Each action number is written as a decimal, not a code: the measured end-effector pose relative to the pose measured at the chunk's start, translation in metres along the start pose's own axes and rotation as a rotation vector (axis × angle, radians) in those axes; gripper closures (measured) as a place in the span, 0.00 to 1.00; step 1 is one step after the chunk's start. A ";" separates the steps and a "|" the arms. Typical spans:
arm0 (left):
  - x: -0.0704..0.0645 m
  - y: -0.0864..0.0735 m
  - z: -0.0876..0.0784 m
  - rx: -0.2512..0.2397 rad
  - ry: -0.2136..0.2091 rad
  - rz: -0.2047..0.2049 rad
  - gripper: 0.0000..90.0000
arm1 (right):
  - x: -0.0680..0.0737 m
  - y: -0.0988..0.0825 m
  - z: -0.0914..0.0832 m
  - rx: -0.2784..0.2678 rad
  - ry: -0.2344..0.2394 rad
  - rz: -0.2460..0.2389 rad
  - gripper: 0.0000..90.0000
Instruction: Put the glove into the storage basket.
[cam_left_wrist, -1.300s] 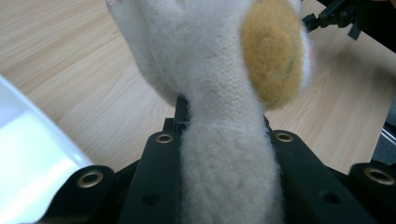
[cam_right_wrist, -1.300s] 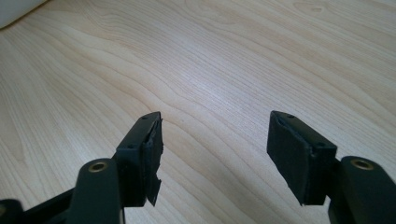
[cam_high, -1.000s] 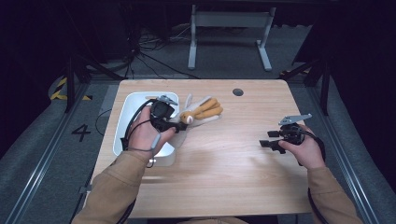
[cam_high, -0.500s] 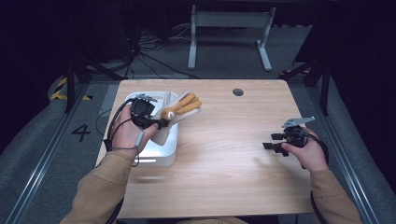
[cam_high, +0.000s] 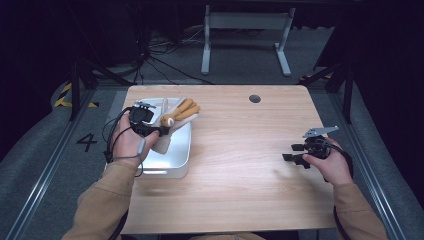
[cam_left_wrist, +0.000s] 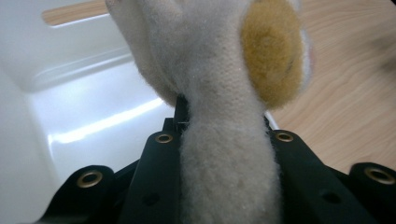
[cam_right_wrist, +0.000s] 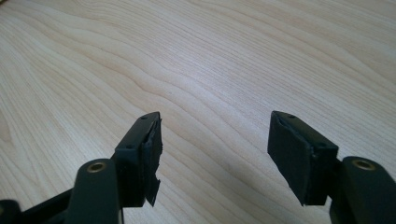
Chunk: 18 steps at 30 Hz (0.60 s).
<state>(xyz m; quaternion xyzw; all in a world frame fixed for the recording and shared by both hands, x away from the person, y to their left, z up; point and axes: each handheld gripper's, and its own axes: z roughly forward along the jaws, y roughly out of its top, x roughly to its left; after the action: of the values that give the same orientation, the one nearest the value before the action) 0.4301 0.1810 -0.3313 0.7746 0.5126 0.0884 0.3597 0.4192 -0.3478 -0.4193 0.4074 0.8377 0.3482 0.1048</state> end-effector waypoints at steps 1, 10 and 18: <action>0.002 -0.001 0.001 -0.003 0.000 -0.020 0.83 | 0.000 0.000 0.000 0.000 -0.002 -0.001 0.40; 0.014 -0.010 0.012 0.000 0.048 -0.088 0.83 | 0.000 -0.002 0.002 0.011 0.002 0.005 0.40; 0.021 -0.015 0.029 0.020 0.048 -0.136 0.83 | 0.000 -0.003 0.005 0.020 0.008 0.001 0.40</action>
<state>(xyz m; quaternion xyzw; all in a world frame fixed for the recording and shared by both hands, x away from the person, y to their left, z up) 0.4436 0.1885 -0.3668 0.7391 0.5734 0.0771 0.3450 0.4201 -0.3461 -0.4250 0.4073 0.8413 0.3418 0.0971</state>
